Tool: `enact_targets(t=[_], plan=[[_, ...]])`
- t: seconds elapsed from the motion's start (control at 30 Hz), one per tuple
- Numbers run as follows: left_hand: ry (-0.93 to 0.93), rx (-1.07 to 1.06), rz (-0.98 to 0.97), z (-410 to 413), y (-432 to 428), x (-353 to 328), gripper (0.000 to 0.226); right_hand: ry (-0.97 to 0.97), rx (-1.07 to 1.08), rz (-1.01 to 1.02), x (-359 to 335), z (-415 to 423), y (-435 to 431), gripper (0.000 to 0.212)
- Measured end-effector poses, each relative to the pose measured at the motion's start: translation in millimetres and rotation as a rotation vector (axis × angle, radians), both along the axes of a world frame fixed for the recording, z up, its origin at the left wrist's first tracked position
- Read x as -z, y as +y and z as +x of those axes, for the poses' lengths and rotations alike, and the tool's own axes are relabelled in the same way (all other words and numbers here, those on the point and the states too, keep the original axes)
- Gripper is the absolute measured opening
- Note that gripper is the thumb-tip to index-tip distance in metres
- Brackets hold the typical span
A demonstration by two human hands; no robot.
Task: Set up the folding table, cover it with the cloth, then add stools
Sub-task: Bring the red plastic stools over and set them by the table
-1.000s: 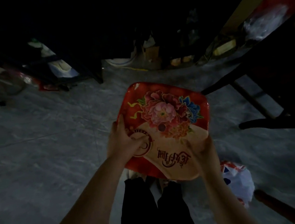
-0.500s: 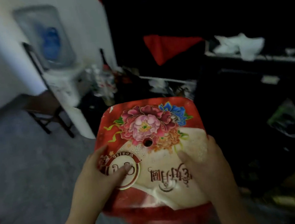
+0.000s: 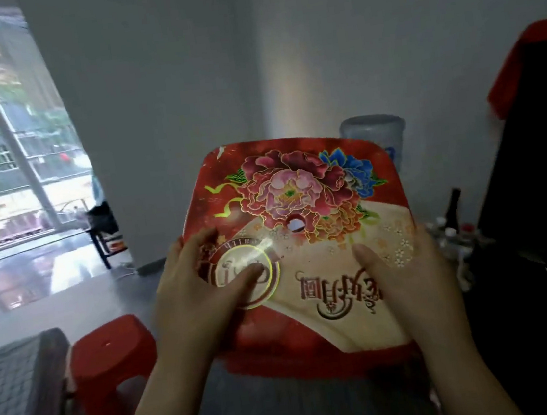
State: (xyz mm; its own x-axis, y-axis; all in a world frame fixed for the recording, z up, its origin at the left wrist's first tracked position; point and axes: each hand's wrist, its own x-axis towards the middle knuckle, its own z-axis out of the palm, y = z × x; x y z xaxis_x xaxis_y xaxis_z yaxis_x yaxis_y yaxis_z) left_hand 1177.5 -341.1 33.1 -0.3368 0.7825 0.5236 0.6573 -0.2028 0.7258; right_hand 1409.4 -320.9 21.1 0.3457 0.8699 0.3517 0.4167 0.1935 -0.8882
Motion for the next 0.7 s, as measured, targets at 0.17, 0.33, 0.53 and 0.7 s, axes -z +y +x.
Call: enact_targets(t=[0.17,0.33,0.53,0.7], plan=[[0.091,-0.133,0.012,-84.7,61.9,-17.1,0.072,0.048,-0.132,-0.017,-5.0,-86.6,90.6,0.077],[0.115,-0.239,-0.064,-150.2,147.0,-0.2,0.072,0.014,-0.267,-0.095,11.9,-148.8,196.2,0.047],[0.059,-0.375,-0.207,-219.2,270.3,38.6,0.071,-0.032,-0.441,-0.206,48.3,-229.5,352.0,0.068],[-0.027,-0.486,-0.260,-276.3,363.5,62.4,0.072,-0.116,-0.543,-0.237,61.0,-301.5,473.3,0.070]])
